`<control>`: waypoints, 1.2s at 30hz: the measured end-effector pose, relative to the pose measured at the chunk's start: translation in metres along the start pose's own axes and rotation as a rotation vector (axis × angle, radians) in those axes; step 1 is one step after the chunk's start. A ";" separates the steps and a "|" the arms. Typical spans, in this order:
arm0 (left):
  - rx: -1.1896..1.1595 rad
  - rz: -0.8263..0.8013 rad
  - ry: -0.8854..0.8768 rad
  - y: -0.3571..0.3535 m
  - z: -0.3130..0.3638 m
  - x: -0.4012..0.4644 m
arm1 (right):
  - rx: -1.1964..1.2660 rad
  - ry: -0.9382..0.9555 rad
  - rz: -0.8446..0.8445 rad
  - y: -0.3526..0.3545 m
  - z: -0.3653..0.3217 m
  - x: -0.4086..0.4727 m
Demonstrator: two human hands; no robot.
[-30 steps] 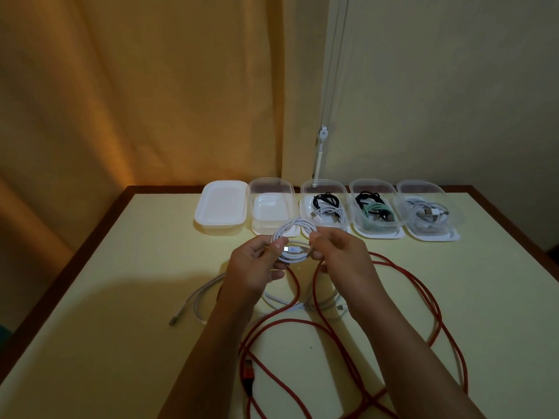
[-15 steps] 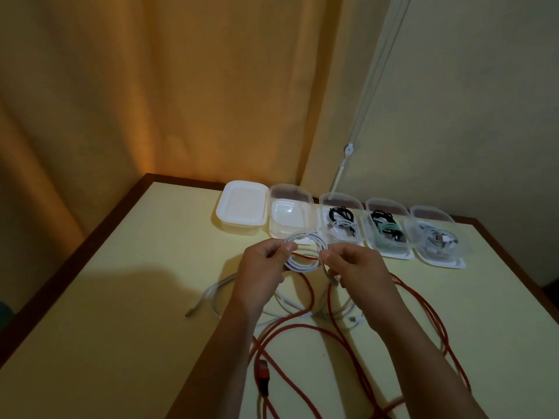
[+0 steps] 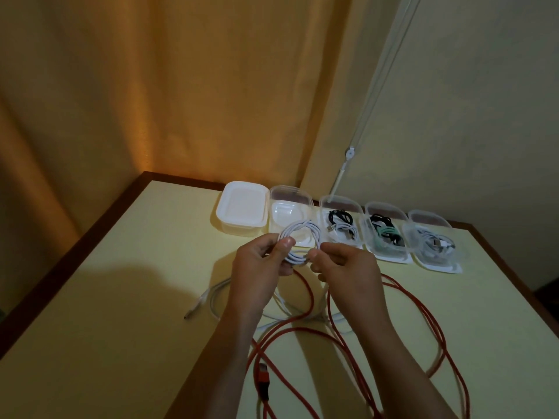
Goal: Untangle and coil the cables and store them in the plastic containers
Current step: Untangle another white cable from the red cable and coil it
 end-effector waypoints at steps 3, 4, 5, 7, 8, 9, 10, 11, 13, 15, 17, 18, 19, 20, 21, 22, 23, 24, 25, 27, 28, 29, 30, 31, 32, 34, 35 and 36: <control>-0.037 -0.041 0.057 -0.007 -0.005 -0.002 | 0.111 -0.121 -0.005 -0.002 0.014 0.000; -0.037 -0.057 0.064 -0.009 -0.006 -0.003 | 0.126 -0.143 -0.004 -0.002 0.017 0.000; -0.036 -0.069 0.069 -0.012 -0.007 -0.005 | 0.143 -0.161 -0.004 -0.002 0.020 0.001; -0.040 -0.086 0.084 -0.016 -0.010 -0.007 | 0.215 -0.214 -0.010 -0.002 0.026 0.002; -0.043 -0.096 0.095 -0.018 -0.011 -0.008 | 0.269 -0.248 -0.014 -0.003 0.029 0.002; -0.046 -0.107 0.107 -0.021 -0.013 -0.009 | 0.327 -0.280 -0.019 -0.003 0.032 0.003; -0.051 -0.114 0.120 -0.022 -0.014 -0.010 | 0.388 -0.310 -0.025 -0.005 0.033 0.003; -0.062 -0.111 0.136 -0.023 -0.016 -0.011 | 0.440 -0.337 -0.033 -0.006 0.033 0.002; -0.096 -0.077 0.171 -0.020 -0.017 -0.010 | 0.492 -0.362 -0.058 -0.009 0.033 0.001; -0.108 -0.048 0.180 -0.018 -0.015 -0.009 | 0.525 -0.358 -0.083 -0.012 0.030 -0.001; -0.106 -0.048 0.183 -0.019 -0.013 -0.008 | 0.596 -0.367 -0.098 -0.014 0.026 -0.003; -0.115 -0.055 0.198 -0.019 -0.013 -0.008 | 0.634 -0.376 -0.106 -0.015 0.024 -0.004; -0.133 -0.062 0.227 -0.020 -0.014 -0.009 | 0.659 -0.378 -0.125 -0.016 0.020 -0.005; -0.158 -0.067 0.266 -0.020 -0.016 -0.009 | 0.660 -0.367 -0.150 -0.017 0.017 -0.006; -0.182 -0.072 0.304 -0.020 -0.017 -0.010 | 0.630 -0.346 -0.178 -0.018 0.015 -0.007; -0.192 -0.077 0.327 -0.019 -0.017 -0.010 | 0.583 -0.324 -0.204 -0.019 0.014 -0.007; -0.186 -0.078 0.331 -0.018 -0.017 -0.010 | 0.537 -0.312 -0.235 -0.020 0.013 -0.007; -0.171 -0.077 0.320 -0.016 -0.015 -0.009 | 0.518 -0.313 -0.270 -0.022 0.011 -0.008; -0.156 -0.077 0.300 -0.015 -0.013 -0.008 | 0.532 -0.320 -0.299 -0.025 0.010 -0.008; -0.135 -0.076 0.258 -0.015 -0.009 -0.008 | 0.570 -0.313 -0.337 -0.028 0.005 -0.009; -0.124 -0.069 0.240 -0.014 -0.007 -0.007 | 0.551 -0.277 -0.339 -0.028 0.001 -0.010; -0.113 -0.060 0.224 -0.013 -0.005 -0.007 | 0.484 -0.212 -0.315 -0.026 -0.001 -0.009; -0.105 -0.052 0.215 -0.012 -0.004 -0.006 | 0.395 -0.136 -0.269 -0.022 -0.002 -0.008; -0.100 -0.046 0.211 -0.011 -0.004 -0.005 | 0.315 -0.066 -0.213 -0.017 -0.004 -0.006; -0.093 -0.047 0.207 -0.010 -0.003 -0.005 | 0.263 -0.020 -0.164 -0.014 -0.005 -0.006; -0.071 -0.071 0.194 -0.011 -0.003 -0.005 | 0.224 0.005 -0.116 -0.010 -0.002 -0.005; -0.062 -0.085 0.187 -0.012 -0.003 -0.006 | 0.211 0.003 -0.107 -0.010 0.001 -0.004; -0.058 -0.100 0.177 -0.013 -0.003 -0.007 | 0.199 -0.004 -0.096 -0.010 0.003 -0.003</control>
Point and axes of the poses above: each hand's wrist, its own x-axis towards the middle knuckle, its own y-axis out of the back of the hand, z = x × y, the point moved 10 cm from there along x, towards the middle knuckle, and after that the axes turned 12 degrees about z, right-handed, at the moved point
